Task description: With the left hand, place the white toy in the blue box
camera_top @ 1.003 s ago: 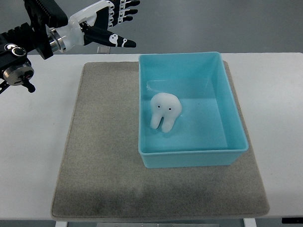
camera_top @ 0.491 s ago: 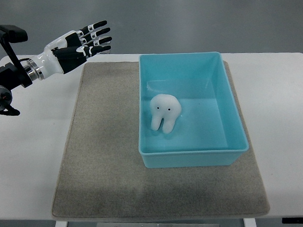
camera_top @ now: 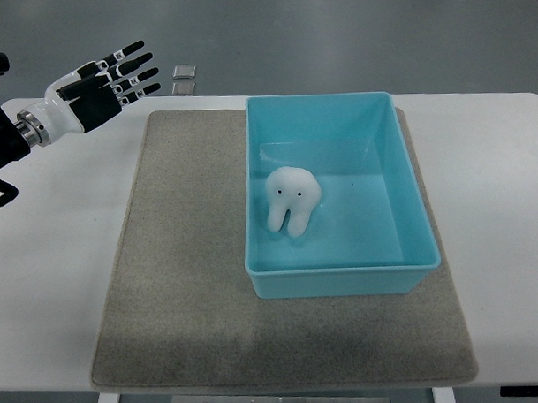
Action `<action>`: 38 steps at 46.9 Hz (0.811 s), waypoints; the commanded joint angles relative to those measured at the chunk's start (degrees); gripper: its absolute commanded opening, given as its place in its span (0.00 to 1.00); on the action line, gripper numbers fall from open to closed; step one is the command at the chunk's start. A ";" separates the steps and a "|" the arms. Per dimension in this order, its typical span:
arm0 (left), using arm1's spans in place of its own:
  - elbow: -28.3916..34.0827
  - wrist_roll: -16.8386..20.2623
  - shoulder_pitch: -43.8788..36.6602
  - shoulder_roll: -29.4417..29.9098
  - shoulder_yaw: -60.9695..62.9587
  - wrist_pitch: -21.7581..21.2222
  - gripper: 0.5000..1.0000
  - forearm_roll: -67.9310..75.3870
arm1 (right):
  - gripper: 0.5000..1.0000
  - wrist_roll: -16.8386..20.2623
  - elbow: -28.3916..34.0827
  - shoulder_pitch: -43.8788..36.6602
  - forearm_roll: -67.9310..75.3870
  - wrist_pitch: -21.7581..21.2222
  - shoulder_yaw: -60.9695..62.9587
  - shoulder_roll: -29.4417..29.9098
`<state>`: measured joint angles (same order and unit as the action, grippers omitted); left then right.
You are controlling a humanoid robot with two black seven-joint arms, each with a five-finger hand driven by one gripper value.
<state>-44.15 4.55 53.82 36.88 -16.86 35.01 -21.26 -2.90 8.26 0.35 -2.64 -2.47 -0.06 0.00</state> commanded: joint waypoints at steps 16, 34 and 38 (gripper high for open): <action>0.03 -3.06 -4.07 -0.40 -9.24 -0.01 1.00 -0.10 | 0.87 0.00 0.00 0.00 0.00 0.01 -0.03 0.00; 0.12 -2.80 -6.53 -0.58 -10.03 -0.01 1.00 0.69 | 0.87 0.00 0.00 0.00 0.00 0.01 -0.03 0.00; -0.15 -2.80 -6.53 -0.49 -10.03 -0.01 1.00 0.78 | 0.87 0.00 0.00 0.00 0.00 0.00 -0.03 0.00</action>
<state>-44.06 1.76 47.30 36.30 -26.89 35.00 -20.54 -2.90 8.26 0.36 -2.64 -2.47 -0.08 0.00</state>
